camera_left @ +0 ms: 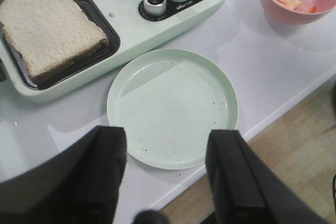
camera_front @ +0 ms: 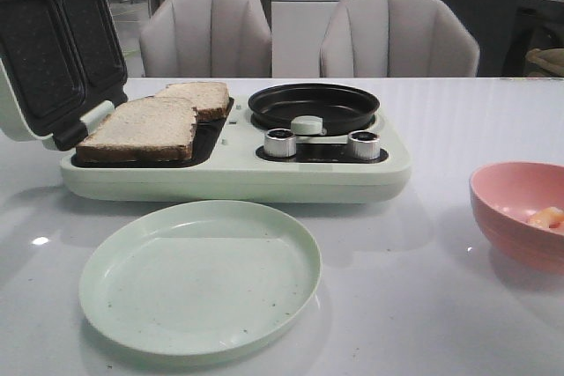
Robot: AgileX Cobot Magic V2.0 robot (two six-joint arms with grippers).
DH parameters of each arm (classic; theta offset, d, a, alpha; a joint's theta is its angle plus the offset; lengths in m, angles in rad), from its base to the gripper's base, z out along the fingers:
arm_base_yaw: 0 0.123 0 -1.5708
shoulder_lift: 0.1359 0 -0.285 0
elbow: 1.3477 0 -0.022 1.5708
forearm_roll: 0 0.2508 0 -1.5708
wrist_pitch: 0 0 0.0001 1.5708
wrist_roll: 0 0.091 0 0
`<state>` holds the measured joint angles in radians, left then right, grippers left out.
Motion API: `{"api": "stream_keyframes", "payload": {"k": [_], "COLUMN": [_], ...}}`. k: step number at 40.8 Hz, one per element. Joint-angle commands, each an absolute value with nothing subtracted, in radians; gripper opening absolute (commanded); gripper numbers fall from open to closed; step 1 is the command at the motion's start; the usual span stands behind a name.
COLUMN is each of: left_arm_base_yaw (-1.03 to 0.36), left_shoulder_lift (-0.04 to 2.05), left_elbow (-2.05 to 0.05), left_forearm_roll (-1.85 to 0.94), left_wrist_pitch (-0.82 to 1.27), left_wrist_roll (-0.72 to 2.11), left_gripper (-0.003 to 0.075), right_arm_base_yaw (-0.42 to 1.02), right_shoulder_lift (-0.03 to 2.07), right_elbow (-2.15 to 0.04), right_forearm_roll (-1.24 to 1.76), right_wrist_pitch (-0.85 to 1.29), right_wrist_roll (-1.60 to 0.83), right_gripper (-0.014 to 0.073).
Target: Make breakfast with bread and shrimp
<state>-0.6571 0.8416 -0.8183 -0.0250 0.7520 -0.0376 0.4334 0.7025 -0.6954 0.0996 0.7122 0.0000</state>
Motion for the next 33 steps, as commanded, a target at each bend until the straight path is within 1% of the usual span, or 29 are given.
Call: {"api": "stream_keyframes", "payload": {"k": [1, 6, 33], "left_arm_base_yaw": [-0.666, -0.666, -0.666], "left_shoulder_lift": [0.84, 0.84, 0.84], "left_elbow": [-0.845, -0.845, -0.845], "left_forearm_roll": [-0.032, -0.032, -0.032], "left_wrist_pitch": [0.688, 0.688, 0.688], "left_wrist_roll": [-0.038, -0.038, -0.038], "left_gripper": [0.0402, 0.0402, 0.0402], "right_arm_base_yaw": [0.431, 0.431, 0.431], "right_shoulder_lift": [0.635, 0.609, 0.609], "right_elbow": [-0.678, -0.663, -0.663], "right_forearm_roll": [0.089, 0.078, 0.079], "right_wrist_pitch": [0.645, 0.644, 0.645], "right_wrist_roll": [0.006, 0.006, 0.006], "right_gripper": [0.0475, 0.0475, 0.0475]}}
